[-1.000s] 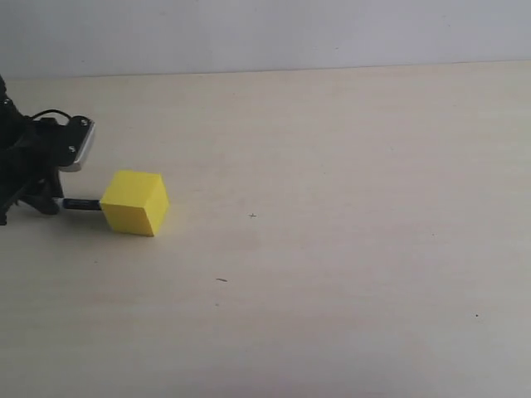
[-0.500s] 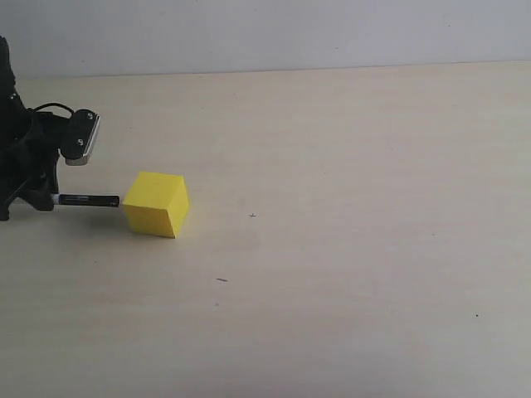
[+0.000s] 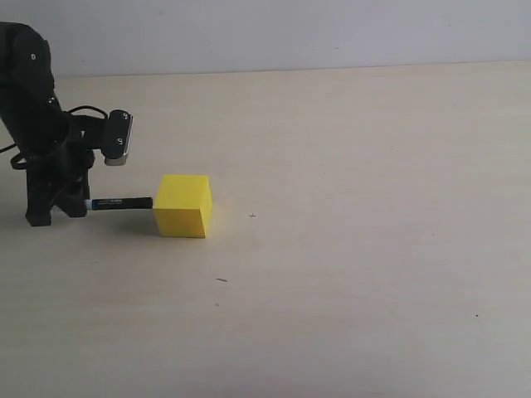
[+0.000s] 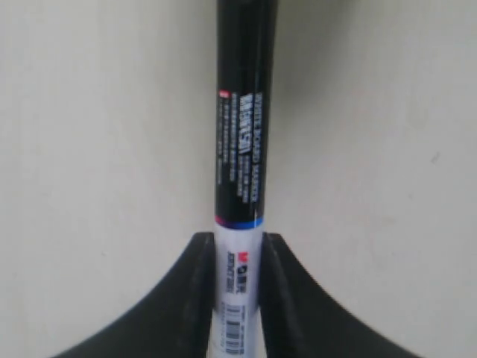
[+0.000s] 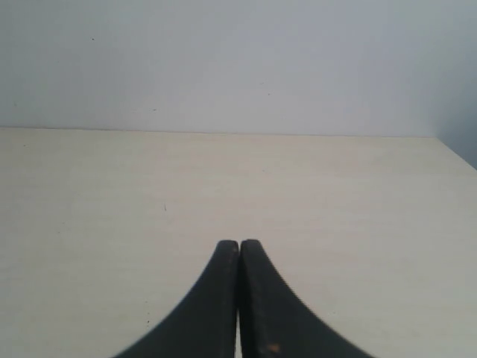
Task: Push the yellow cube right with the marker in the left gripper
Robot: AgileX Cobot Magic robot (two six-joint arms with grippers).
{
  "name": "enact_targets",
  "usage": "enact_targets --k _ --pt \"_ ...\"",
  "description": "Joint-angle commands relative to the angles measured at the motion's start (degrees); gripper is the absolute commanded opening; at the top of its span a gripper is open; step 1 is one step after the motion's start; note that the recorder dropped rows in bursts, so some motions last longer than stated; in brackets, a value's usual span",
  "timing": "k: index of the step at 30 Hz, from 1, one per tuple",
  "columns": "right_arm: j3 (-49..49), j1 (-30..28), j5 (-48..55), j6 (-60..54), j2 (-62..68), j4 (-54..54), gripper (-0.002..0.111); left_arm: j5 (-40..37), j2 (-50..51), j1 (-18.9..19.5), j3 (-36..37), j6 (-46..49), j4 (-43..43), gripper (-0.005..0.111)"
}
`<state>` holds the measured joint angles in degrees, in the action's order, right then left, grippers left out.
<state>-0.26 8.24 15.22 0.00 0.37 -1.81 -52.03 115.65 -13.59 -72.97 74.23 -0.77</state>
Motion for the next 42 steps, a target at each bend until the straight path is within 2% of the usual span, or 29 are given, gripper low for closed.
enact_targets --k 1,5,12,15,21,25,35,38,42 --pt "0.3 -0.2 -0.1 0.0 -0.4 0.0 0.0 -5.1 -0.5 0.5 -0.3 -1.5 -0.2 0.0" --pt "0.3 -0.2 -0.1 0.0 -0.4 0.0 0.0 -3.9 -0.5 -1.1 -0.3 -1.5 1.1 0.0" --pt "0.3 -0.2 -0.1 0.0 -0.4 0.0 0.0 2.2 -0.3 -6.1 -0.3 -1.5 2.5 0.0" --pt "0.3 -0.2 -0.1 0.0 -0.4 0.0 0.0 1.9 -0.3 -5.9 -0.3 -1.5 2.3 0.0" --pt "0.3 -0.2 -0.1 0.0 -0.4 0.0 0.0 -3.2 -0.3 -1.9 -0.3 -2.5 1.7 0.0" --pt "0.3 -0.2 -0.1 0.0 -0.4 0.0 0.0 -3.6 -0.3 -1.1 -0.3 -2.5 1.7 0.0" --pt "0.3 -0.2 -0.1 0.0 -0.4 0.0 0.0 4.1 -0.3 -8.4 -0.5 -2.1 5.2 0.0" --pt "0.3 -0.2 -0.1 0.0 -0.4 0.0 0.0 4.0 -0.3 -8.1 -0.6 -2.5 5.2 0.0" --pt "0.3 -0.2 -0.1 0.0 -0.4 0.0 0.0 0.8 -0.3 -5.9 -0.6 -2.6 4.7 0.0"
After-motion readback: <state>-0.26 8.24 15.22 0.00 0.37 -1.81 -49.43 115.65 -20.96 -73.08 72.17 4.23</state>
